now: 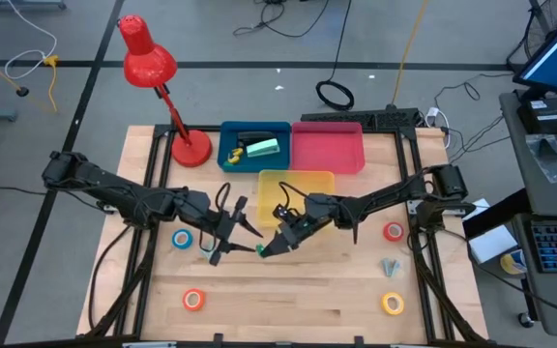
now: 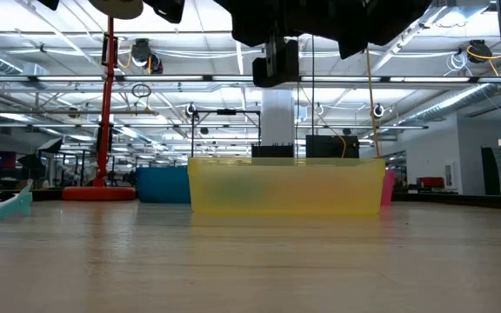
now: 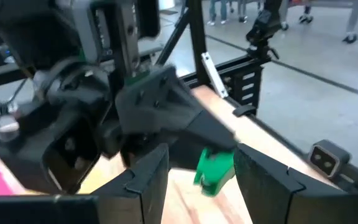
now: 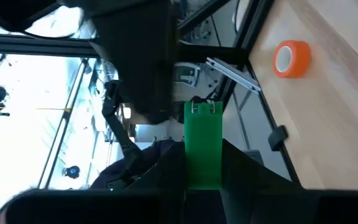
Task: Pick and place Stapler, Stapler remover, tape
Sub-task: Put the green small stapler into the blue bin
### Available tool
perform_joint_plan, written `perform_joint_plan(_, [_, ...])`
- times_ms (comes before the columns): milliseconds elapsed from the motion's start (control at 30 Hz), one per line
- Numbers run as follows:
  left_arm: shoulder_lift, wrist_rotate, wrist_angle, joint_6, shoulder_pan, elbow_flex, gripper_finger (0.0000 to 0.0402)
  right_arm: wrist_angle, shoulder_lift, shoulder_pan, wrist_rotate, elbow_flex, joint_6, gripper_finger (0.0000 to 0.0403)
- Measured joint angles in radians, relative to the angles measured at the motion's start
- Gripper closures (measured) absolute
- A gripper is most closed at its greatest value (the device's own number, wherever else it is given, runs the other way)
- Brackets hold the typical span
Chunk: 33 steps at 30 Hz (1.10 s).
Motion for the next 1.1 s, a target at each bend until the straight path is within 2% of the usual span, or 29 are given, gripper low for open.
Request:
perform_joint_plan(400, [0.000,0.059,-0.022,-0.012,0.000,0.000,0.0218,0.030,-0.001,-0.013,0.000,0.000,0.016,0.0346])
perform_joint_plan(1100, [0.037,0.086,0.038,0.002,0.011,0.000,0.0218,0.006,0.000,-0.026,0.004,0.023,0.017,0.0346])
